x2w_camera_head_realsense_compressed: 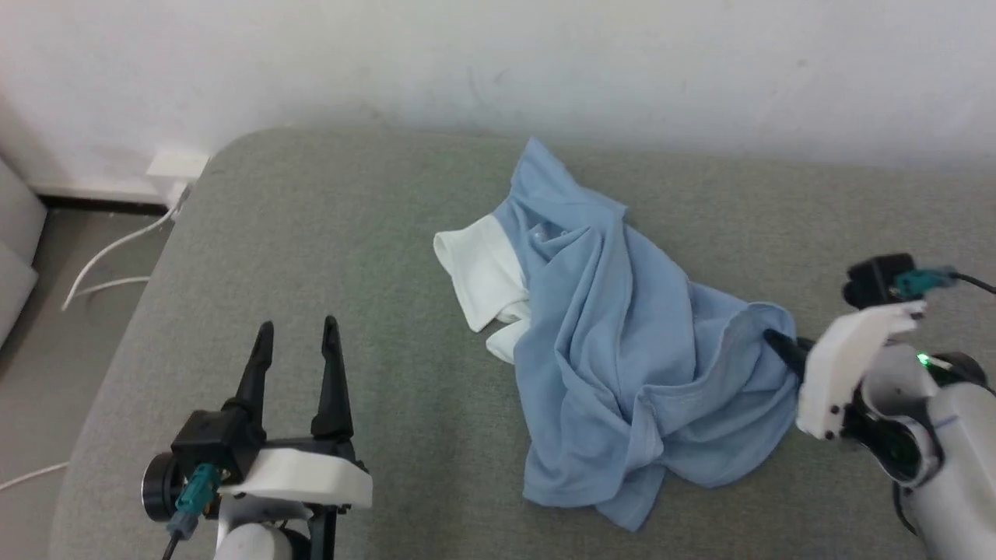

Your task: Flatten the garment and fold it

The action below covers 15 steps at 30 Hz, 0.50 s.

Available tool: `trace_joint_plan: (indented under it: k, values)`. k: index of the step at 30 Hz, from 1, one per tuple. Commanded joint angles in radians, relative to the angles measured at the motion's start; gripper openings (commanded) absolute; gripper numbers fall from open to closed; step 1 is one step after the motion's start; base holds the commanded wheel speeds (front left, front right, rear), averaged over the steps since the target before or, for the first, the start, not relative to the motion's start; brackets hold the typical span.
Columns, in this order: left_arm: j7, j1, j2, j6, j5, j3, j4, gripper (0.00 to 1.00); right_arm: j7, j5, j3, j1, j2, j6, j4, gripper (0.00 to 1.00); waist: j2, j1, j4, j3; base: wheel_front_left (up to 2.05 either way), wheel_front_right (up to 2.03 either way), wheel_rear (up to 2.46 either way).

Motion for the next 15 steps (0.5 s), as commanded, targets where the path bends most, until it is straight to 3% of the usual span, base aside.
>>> trace_joint_plan:
  k: [1, 7, 14, 15]
  values:
    - [-0.005, 0.019, 0.001, -0.004, 0.007, 0.006, 0.004, 1.00, -0.034, -0.007, -0.024, 0.065, -0.023, -0.001, -0.054, 0.00, 0.0000, -0.0001, -0.052, -0.048, 0.00, 0.00, 0.00]
    - [-0.005, 0.044, 0.003, -0.004, 0.008, 0.012, 0.004, 1.00, -0.033, -0.065, -0.230, 0.353, -0.016, -0.001, -0.262, 0.00, 0.0000, -0.0001, -0.101, -0.074, 0.00, 0.00, 0.00]
    - [-0.005, 0.057, 0.005, -0.005, 0.006, 0.013, 0.013, 1.00, 0.058, -0.199, -0.472, 0.652, 0.136, -0.001, -0.414, 0.00, 0.0000, -0.0001, -0.127, -0.078, 0.00, 0.00, 0.00]
    - [-0.005, 0.058, 0.005, -0.006, 0.005, 0.012, 0.016, 1.00, 0.055, -0.212, -0.488, 0.668, 0.161, -0.001, -0.422, 0.08, 0.0000, -0.0001, -0.128, -0.079, 0.00, 0.00, 0.00]
